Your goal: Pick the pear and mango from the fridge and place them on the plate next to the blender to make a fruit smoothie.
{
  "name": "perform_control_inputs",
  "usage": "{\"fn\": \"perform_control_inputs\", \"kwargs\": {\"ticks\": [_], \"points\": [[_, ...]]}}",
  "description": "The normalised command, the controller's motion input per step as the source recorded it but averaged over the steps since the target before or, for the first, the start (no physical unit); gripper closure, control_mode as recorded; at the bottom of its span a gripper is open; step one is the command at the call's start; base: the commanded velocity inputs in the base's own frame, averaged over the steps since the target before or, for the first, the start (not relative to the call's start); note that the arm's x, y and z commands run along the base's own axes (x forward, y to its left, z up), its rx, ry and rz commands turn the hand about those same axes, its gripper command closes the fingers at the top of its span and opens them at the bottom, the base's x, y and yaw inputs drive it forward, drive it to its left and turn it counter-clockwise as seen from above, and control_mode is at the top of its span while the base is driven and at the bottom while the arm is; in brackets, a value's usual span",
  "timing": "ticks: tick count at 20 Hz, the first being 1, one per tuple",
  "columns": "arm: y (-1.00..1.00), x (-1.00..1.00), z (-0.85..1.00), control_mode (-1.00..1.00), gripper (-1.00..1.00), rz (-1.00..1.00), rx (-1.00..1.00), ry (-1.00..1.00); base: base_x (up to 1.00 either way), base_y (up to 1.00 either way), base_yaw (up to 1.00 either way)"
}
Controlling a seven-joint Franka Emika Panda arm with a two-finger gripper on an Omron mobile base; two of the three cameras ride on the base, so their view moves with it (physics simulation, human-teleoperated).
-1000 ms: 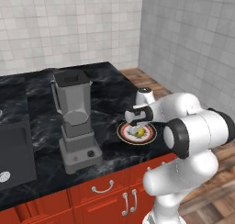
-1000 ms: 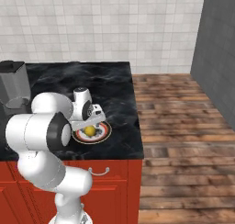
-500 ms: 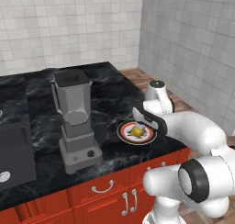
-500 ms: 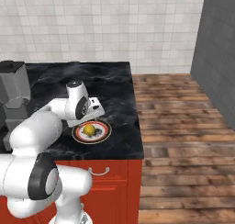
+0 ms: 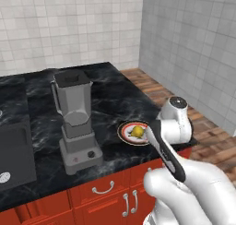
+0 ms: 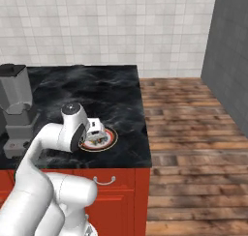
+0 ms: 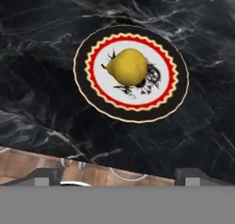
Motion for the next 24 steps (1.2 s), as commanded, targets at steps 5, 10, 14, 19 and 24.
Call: {"fn": "perform_control_inputs", "kwargs": {"ticks": [5,10,14,19,24], "points": [[0.00,-0.71,0.00,-1.00,-1.00,-0.33,0.14,0.00,0.00,0.00,0.00],[0.00,-0.65,-0.03,-1.00,-1.00,-0.25,0.10,0.00,0.00,0.00,0.00],[0.00,-0.01,-0.05,-1.00,-1.00,-0.01,0.00,0.01,0.00,0.00,0.00],[0.02,0.01,-0.02,1.00,-1.00,0.00,-0.01,0.00,-0.34,0.00,0.01],[0.00,0.00,0.00,1.00,-1.00,0.00,0.00,0.00,-1.00,0.00,0.21]]}}
